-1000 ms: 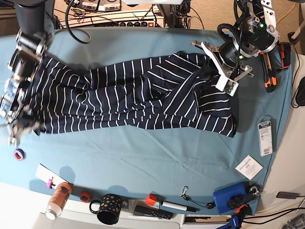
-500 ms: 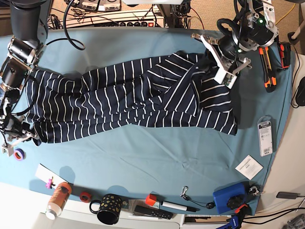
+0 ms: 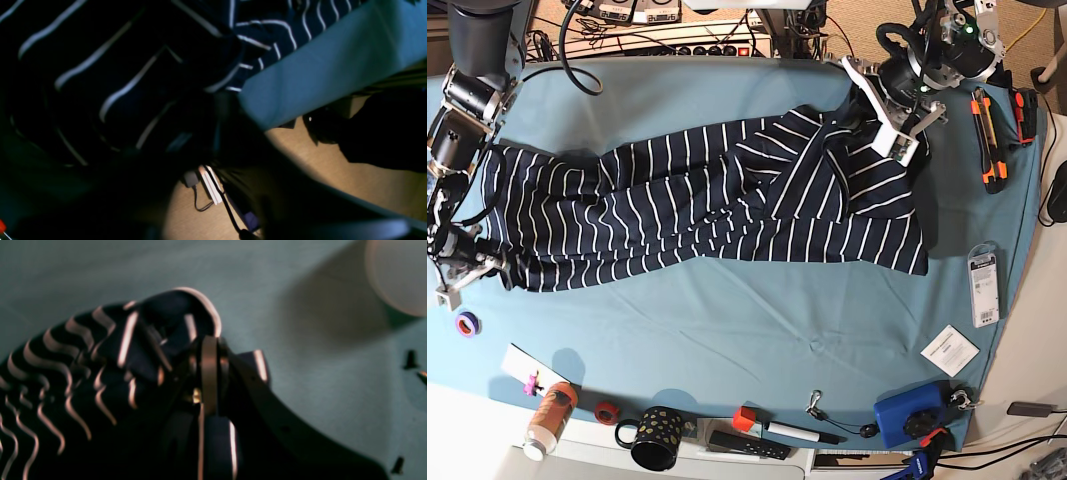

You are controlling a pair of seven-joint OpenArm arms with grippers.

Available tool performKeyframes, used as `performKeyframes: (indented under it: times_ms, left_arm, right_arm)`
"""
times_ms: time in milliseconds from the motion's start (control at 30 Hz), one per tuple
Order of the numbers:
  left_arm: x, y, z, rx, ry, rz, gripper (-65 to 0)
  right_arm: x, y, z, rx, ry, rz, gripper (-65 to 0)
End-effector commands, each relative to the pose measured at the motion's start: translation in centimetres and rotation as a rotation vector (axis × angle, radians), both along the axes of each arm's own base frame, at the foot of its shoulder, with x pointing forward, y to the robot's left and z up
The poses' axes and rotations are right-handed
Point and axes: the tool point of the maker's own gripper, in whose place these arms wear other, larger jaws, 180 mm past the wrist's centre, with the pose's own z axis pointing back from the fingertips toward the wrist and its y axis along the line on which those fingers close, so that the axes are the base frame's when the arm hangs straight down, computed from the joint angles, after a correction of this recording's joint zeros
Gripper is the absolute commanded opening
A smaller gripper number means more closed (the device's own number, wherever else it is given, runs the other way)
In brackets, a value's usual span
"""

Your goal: Layout the t-shirt on the table in an organized manner, then fold the t-shirt properly

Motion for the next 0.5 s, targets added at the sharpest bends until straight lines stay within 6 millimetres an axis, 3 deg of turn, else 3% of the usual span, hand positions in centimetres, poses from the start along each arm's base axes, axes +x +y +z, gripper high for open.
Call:
performKeyframes:
  times_ms: [0,67,167,300,467]
  left_arm:
    - [0.1,-0.2,0.7,-0.014,-0.026,-0.003,-42.1]
    - [0.0,-0.3,0.7,-0.024,-0.031,0.005,-32.9]
    - [-0.4,-0.5,0.5,-0.031,-0.009,0.008,-29.8]
    - [-0.4,-1.8,1.4,-0.09,-0.052,-0.039,-29.8]
    - [-0.1,-1.9,1.7,-0.099,-0.075,-0.038,-29.8]
  right_arm:
    - [1.0,-0.7,2.3,-0.021,-0.064,0.016,-61.9]
    - [0.8,-0.4,2.2,-0.023,-0.053,0.042,-53.8]
    - [0.9,-0.6,2.6,-0.026,-0.056,0.046,-44.5]
    - [1.8,-0.8,4.9,0.038,-0.147,0.029,-44.1]
    - [2.8,-0.9,10.3,0.107,-0.349,0.056,-44.1]
